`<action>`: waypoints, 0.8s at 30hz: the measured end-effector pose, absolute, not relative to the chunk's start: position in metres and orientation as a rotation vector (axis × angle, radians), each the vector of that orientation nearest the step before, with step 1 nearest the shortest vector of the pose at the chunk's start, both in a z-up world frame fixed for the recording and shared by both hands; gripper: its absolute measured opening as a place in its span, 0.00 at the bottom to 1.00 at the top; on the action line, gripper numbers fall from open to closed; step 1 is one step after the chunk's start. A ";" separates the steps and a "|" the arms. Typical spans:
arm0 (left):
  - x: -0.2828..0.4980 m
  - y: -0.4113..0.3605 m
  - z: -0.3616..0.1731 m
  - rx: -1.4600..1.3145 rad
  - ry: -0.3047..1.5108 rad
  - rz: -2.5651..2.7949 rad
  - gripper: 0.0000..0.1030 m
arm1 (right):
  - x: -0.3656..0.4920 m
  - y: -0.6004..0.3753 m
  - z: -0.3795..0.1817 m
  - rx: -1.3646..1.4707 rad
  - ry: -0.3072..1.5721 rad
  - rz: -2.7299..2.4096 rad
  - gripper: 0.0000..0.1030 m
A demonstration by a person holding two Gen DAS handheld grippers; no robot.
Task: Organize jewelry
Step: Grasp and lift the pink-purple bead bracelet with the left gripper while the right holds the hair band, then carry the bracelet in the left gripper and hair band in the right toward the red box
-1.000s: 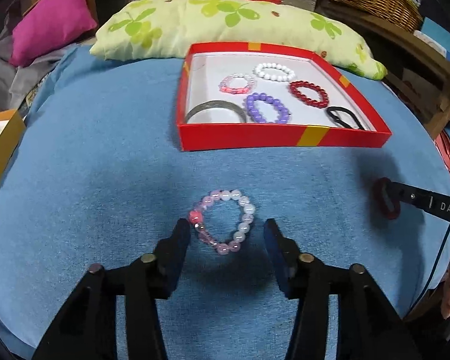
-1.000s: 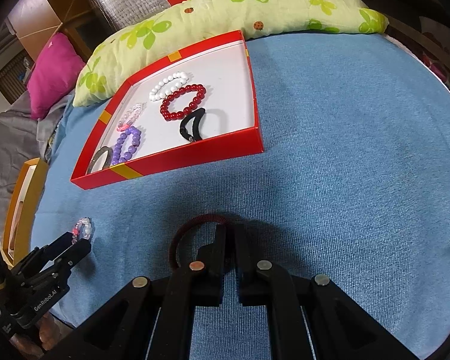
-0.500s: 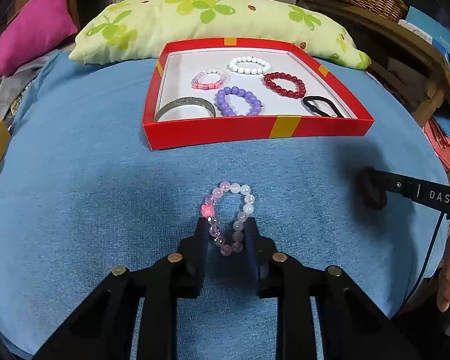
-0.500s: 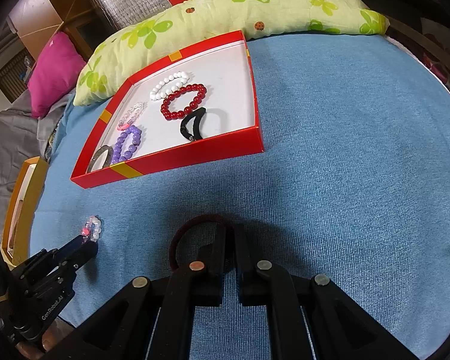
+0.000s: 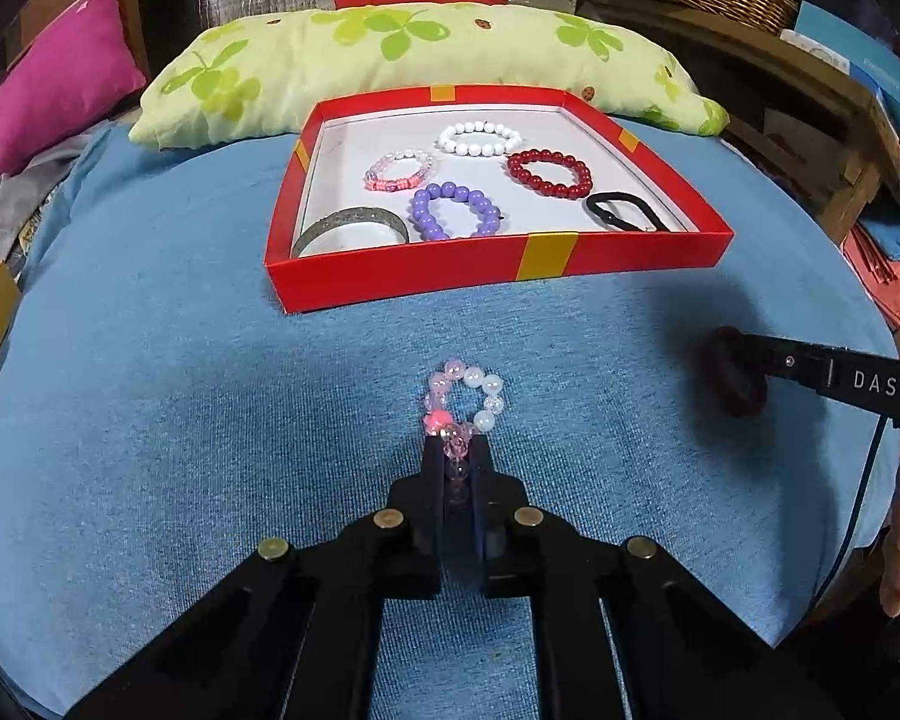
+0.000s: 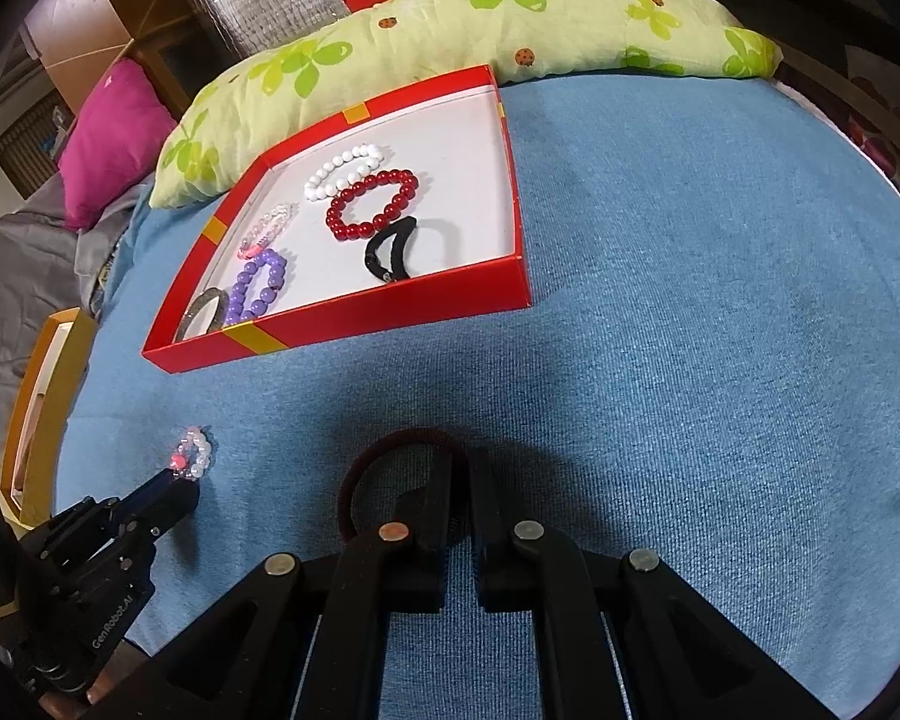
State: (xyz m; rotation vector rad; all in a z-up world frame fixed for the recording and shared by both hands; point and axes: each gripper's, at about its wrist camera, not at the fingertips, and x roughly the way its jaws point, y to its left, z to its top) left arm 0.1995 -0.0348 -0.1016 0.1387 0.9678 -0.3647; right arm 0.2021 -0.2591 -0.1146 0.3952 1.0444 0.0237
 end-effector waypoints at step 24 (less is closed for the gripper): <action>0.194 -0.025 -0.075 0.058 0.919 -0.383 0.08 | 0.197 -0.251 -0.095 0.470 0.942 0.107 0.06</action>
